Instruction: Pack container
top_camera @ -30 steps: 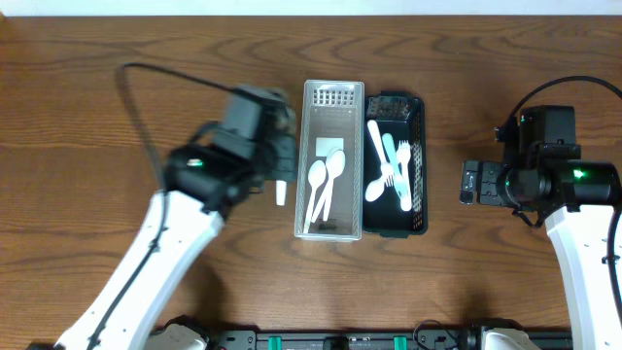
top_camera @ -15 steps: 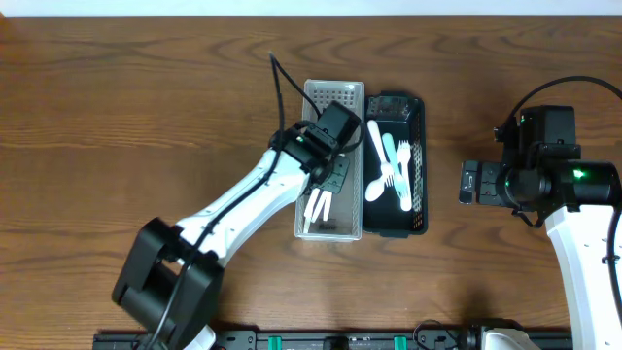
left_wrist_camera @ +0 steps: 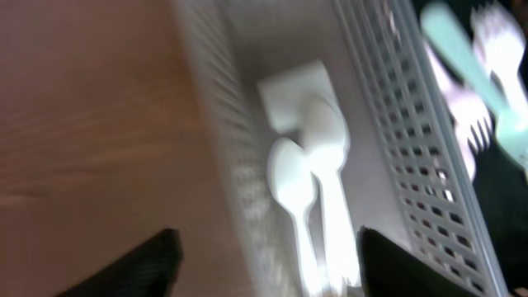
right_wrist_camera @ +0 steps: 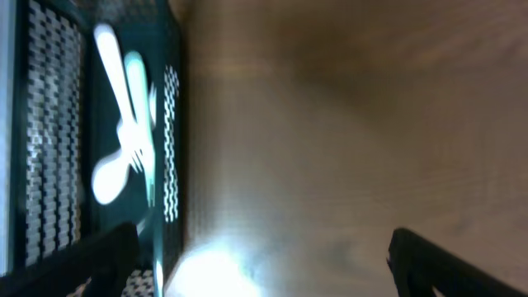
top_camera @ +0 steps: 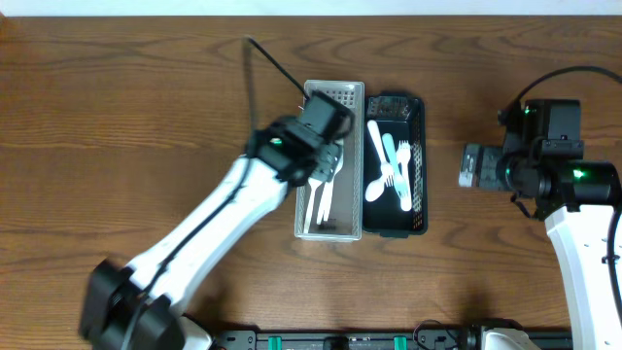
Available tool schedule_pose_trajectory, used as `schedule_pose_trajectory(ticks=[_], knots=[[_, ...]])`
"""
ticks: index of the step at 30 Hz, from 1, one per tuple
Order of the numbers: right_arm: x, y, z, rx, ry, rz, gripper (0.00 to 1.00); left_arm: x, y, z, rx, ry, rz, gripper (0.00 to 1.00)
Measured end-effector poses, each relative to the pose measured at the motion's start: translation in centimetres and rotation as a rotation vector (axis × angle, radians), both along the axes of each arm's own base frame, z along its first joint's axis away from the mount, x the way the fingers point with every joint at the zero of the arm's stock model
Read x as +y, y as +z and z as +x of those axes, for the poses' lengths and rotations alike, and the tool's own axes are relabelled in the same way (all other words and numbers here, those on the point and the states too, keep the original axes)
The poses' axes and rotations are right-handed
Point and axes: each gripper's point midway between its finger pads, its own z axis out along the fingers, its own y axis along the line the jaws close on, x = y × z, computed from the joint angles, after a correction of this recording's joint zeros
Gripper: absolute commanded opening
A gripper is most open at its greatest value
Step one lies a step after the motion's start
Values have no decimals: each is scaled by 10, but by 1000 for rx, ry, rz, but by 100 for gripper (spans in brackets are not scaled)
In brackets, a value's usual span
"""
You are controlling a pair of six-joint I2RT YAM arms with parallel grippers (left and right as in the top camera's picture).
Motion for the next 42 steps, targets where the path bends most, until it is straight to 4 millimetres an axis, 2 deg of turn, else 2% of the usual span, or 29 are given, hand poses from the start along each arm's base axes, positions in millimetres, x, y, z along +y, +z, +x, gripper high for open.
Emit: schedule_pose_trajectory(ticks=[4,7,11,16,20,22,25,27,31,34,37,39,42], knots=[[1,26,38,-188,10,4,99,55,51,27,-144,161,-56,98],[1,46,65,-317,27,-6,99,102,68,47,-209,295,-63,98],[1,53,102,-423,81,-56,99,160,72,73,-266,450,-61,98],[-1,53,150,-543,116,-109,99,212,67,88,-292,579,-47,98],[-1,65,162,-615,159,-167,99,242,68,88,-300,639,-33,98],[-1,64,159,-601,195,-204,99,255,65,82,-279,655,-10,98],[-1,51,147,-525,228,-222,99,268,68,76,-284,672,4,98],[-1,45,137,-487,240,-225,99,269,76,69,-307,673,1,98],[-1,61,120,-533,234,-232,99,267,109,46,-429,668,-35,98],[0,83,95,-616,226,-244,99,266,140,23,-576,667,-79,98],[2,94,66,-687,221,-254,99,264,154,-2,-686,661,-113,98],[4,94,42,-728,222,-258,99,260,153,-22,-750,650,-136,98],[7,83,9,-773,222,-262,99,252,135,-48,-793,624,-160,98]])
